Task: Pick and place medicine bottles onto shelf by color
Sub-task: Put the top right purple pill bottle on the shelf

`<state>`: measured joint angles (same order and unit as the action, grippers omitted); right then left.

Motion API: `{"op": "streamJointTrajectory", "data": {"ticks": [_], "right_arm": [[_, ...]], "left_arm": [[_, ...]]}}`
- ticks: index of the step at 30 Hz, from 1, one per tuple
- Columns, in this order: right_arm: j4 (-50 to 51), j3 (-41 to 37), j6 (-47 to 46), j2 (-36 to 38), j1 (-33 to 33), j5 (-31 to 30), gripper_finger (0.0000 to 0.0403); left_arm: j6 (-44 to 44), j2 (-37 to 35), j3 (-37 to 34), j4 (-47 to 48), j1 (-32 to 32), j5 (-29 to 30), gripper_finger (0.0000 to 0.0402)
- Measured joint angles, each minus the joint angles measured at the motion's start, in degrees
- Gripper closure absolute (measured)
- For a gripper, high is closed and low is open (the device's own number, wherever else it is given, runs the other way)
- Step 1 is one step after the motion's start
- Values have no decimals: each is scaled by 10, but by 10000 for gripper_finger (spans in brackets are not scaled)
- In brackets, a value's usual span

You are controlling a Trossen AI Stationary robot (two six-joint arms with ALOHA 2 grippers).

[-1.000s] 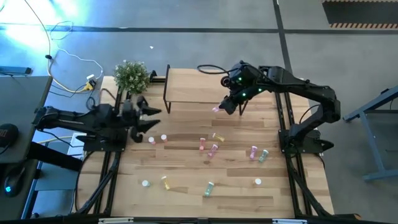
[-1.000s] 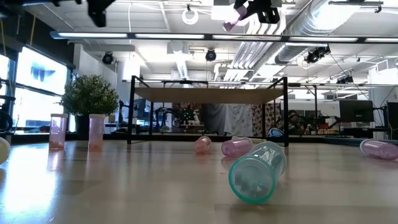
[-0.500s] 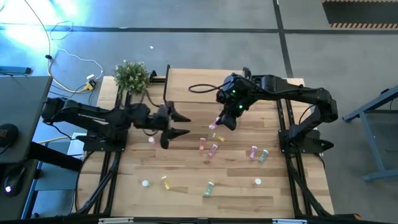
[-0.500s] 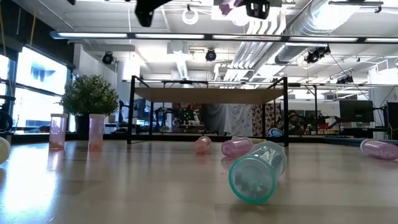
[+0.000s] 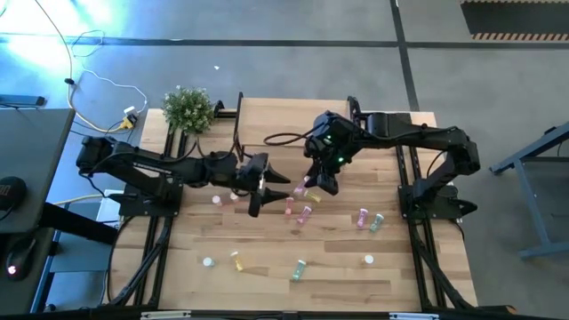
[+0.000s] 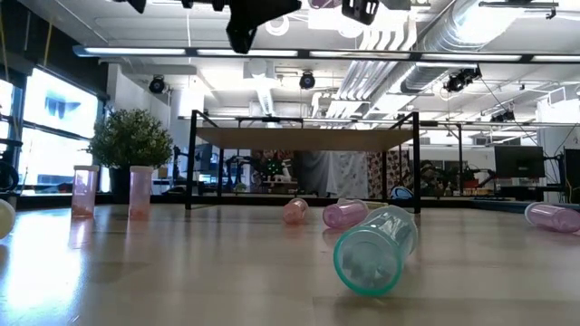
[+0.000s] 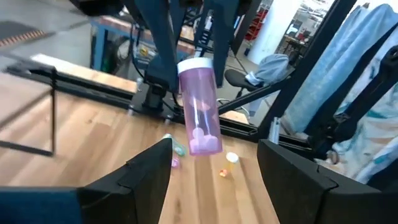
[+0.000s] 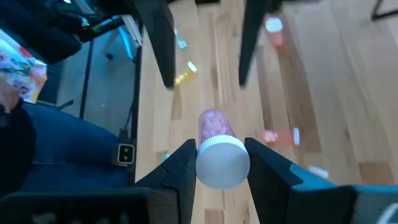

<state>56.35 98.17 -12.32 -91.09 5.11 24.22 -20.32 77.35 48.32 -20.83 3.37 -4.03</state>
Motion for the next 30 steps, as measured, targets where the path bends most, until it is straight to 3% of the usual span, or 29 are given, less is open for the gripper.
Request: {"op": "streamJointTrajectory", "data": {"ticks": [20,30], "right_arm": [[-40,0,8,-24,-4,36,294],[-44,0,8,-24,-4,37,294]], "left_arm": [[-112,45,28,0,1,-44,181],[-121,45,28,0,3,-45,280]]}}
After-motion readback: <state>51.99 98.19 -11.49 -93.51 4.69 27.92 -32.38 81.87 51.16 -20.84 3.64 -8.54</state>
